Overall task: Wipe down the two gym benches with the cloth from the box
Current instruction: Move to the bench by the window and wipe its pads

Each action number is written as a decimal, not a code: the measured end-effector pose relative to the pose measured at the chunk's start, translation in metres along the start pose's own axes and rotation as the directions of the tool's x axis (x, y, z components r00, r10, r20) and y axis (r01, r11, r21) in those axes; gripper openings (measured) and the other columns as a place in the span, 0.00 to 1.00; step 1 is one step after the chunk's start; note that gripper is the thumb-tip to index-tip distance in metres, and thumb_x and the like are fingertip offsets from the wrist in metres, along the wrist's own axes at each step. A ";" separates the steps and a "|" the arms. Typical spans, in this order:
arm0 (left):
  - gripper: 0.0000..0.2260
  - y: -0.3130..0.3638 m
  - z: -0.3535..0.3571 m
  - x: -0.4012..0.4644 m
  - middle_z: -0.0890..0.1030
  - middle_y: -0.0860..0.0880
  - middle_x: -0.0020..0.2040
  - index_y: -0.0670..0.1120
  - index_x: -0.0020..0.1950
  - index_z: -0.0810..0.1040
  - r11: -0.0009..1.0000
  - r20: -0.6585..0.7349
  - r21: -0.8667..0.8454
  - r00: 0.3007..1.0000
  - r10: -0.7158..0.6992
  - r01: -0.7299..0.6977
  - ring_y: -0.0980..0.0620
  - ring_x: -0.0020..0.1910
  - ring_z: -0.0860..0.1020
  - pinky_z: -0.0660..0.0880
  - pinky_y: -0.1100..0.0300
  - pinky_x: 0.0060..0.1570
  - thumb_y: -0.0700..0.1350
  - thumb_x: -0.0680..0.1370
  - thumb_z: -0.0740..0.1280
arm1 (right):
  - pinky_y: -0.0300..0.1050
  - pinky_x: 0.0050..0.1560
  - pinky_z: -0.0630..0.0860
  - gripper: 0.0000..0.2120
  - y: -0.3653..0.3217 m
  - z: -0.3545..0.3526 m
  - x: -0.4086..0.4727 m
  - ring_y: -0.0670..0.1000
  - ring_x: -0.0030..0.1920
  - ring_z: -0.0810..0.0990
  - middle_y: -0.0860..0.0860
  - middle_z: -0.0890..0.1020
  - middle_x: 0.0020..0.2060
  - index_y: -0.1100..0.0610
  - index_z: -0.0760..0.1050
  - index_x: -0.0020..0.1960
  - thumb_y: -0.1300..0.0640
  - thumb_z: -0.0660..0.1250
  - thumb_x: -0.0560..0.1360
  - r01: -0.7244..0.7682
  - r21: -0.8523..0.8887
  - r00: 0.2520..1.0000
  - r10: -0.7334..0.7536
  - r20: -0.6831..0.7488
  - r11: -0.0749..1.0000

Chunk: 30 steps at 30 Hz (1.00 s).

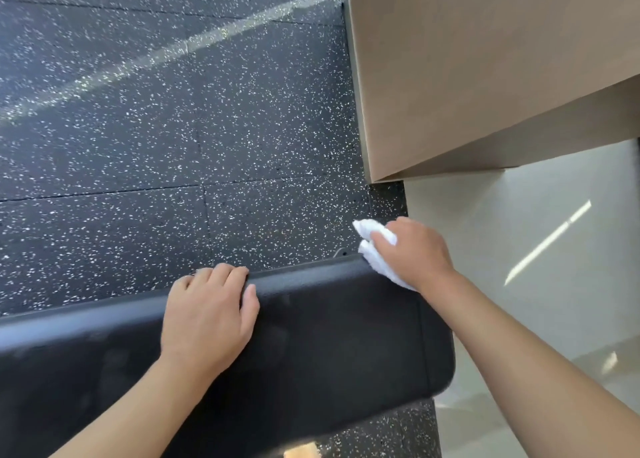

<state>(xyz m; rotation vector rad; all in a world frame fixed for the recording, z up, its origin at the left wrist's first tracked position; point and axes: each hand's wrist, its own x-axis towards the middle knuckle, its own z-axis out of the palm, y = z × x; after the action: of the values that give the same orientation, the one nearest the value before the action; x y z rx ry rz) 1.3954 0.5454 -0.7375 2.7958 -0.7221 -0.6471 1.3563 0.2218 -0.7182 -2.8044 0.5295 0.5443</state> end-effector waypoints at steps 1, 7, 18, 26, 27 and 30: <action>0.20 0.002 0.004 0.000 0.84 0.47 0.51 0.44 0.59 0.84 1.000 -0.032 0.001 0.999 -0.010 0.010 0.40 0.49 0.82 0.73 0.45 0.50 0.53 0.82 0.56 | 0.45 0.32 0.66 0.07 0.008 0.001 -0.001 0.55 0.37 0.74 0.44 0.69 0.29 0.34 0.70 0.52 0.38 0.55 0.77 -0.009 -0.045 1.000 0.009 -0.011 0.999; 0.20 0.001 0.011 -0.001 0.84 0.49 0.53 0.45 0.60 0.84 1.000 -0.154 0.010 0.988 -0.005 0.007 0.42 0.50 0.82 0.72 0.47 0.52 0.52 0.82 0.56 | 0.53 0.46 0.70 0.15 -0.030 0.028 -0.007 0.54 0.44 0.75 0.47 0.79 0.43 0.49 0.79 0.50 0.44 0.57 0.81 0.093 -0.030 0.991 -0.096 -0.089 0.995; 0.19 0.000 0.018 -0.003 0.84 0.51 0.53 0.47 0.61 0.83 1.000 -0.219 0.015 0.976 -0.003 0.006 0.43 0.51 0.82 0.71 0.46 0.52 0.52 0.82 0.56 | 0.52 0.43 0.70 0.15 0.032 0.023 -0.005 0.52 0.41 0.68 0.46 0.72 0.38 0.53 0.75 0.41 0.43 0.63 0.80 0.122 0.035 0.989 -0.118 -0.091 0.992; 0.19 -0.003 0.018 -0.002 0.84 0.51 0.53 0.47 0.60 0.83 1.000 -0.225 -0.017 0.974 -0.014 0.011 0.44 0.50 0.82 0.71 0.46 0.52 0.53 0.82 0.56 | 0.50 0.44 0.67 0.14 -0.049 0.035 -0.018 0.51 0.41 0.70 0.44 0.74 0.41 0.48 0.73 0.47 0.39 0.57 0.81 0.170 0.133 0.984 -0.160 -0.081 0.977; 0.19 -0.002 0.017 -0.002 0.84 0.51 0.53 0.47 0.60 0.84 1.000 -0.219 -0.022 0.975 -0.020 0.016 0.44 0.50 0.82 0.72 0.47 0.52 0.53 0.82 0.56 | 0.51 0.44 0.67 0.14 -0.065 0.039 -0.017 0.51 0.42 0.70 0.44 0.74 0.41 0.48 0.72 0.46 0.40 0.57 0.82 0.188 0.121 0.981 -0.181 -0.073 0.975; 0.18 0.000 0.011 -0.001 0.84 0.51 0.52 0.46 0.59 0.84 0.999 -0.176 -0.028 0.984 -0.027 0.022 0.44 0.49 0.82 0.72 0.47 0.52 0.52 0.81 0.58 | 0.51 0.44 0.67 0.14 -0.090 0.046 -0.013 0.53 0.42 0.70 0.46 0.73 0.40 0.49 0.66 0.43 0.43 0.58 0.82 0.214 0.082 0.976 -0.209 -0.064 0.973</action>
<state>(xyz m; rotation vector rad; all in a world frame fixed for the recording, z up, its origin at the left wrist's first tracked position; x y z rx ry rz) 1.3894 0.5453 -0.7467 2.7975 -0.6409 -0.4025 1.3657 0.3211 -0.7396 -2.7527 0.2525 0.3913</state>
